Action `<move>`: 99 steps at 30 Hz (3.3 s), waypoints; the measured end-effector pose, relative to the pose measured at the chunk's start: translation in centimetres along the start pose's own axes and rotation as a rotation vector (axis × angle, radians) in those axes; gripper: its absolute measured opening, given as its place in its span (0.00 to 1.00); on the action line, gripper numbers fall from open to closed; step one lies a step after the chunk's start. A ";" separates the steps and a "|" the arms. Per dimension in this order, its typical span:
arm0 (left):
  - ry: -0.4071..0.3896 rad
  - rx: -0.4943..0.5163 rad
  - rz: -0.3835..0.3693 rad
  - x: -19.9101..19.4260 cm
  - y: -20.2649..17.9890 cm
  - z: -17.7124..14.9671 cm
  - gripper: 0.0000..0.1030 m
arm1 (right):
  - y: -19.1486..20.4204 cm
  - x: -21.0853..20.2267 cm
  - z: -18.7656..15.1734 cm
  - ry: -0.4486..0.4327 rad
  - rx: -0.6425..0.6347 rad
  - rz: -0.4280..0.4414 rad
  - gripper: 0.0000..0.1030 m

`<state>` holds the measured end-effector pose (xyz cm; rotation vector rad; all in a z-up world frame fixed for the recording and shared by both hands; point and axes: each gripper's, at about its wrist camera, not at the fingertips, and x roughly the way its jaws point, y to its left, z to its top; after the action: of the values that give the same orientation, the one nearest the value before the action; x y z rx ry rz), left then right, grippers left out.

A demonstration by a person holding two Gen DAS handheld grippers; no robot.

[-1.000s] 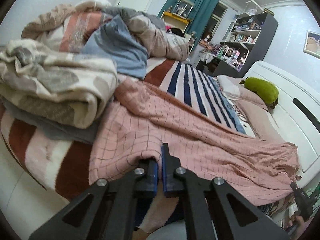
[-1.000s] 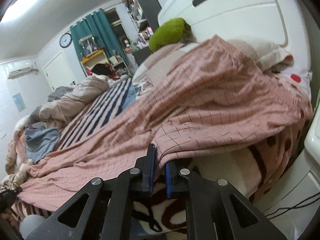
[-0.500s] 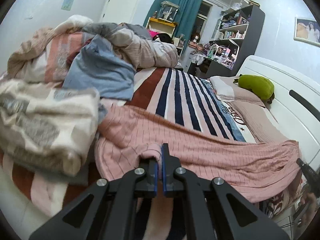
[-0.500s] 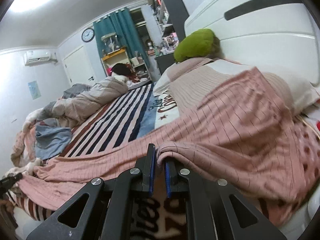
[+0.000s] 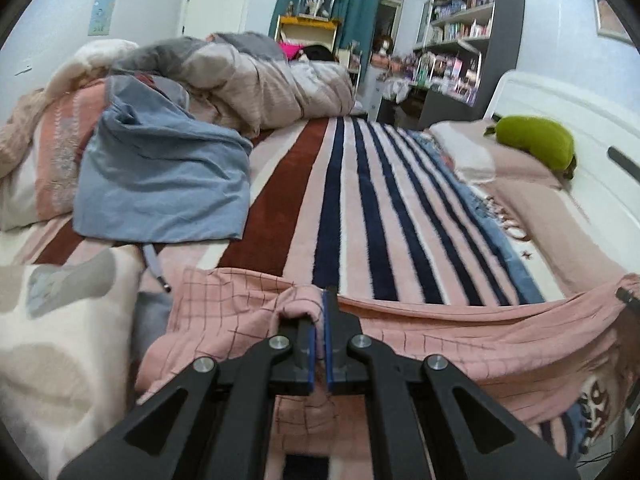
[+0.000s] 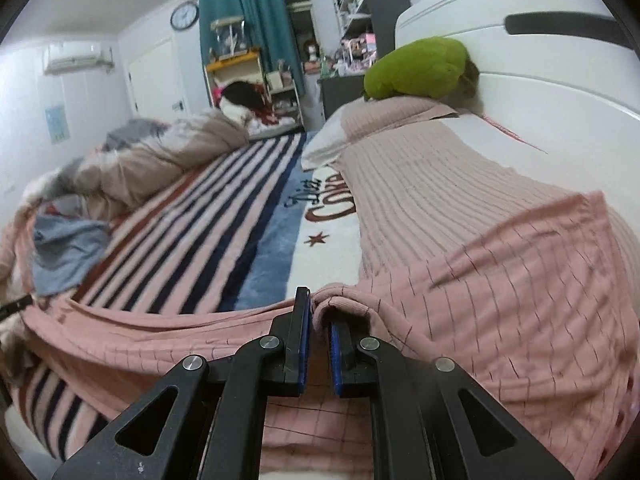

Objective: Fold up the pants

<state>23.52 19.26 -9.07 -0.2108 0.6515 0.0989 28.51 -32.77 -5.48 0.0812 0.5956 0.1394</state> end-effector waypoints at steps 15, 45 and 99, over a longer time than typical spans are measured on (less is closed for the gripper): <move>0.196 0.081 -0.043 6.6 0.0 2.0 0.43 | 1.2 7.1 0.6 0.204 -0.132 -0.021 0.37; 0.379 0.343 0.122 8.6 0.2 -0.4 0.08 | 5.9 3.1 -1.0 0.226 -0.114 0.201 0.60; 0.226 0.234 -0.171 10.7 -10.7 1.4 0.59 | 6.4 8.5 2.3 0.253 -0.213 0.115 0.36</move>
<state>34.53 9.46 -12.76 -0.0511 0.8602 -0.1670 36.08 -25.23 -7.50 -0.1108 0.8251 0.3274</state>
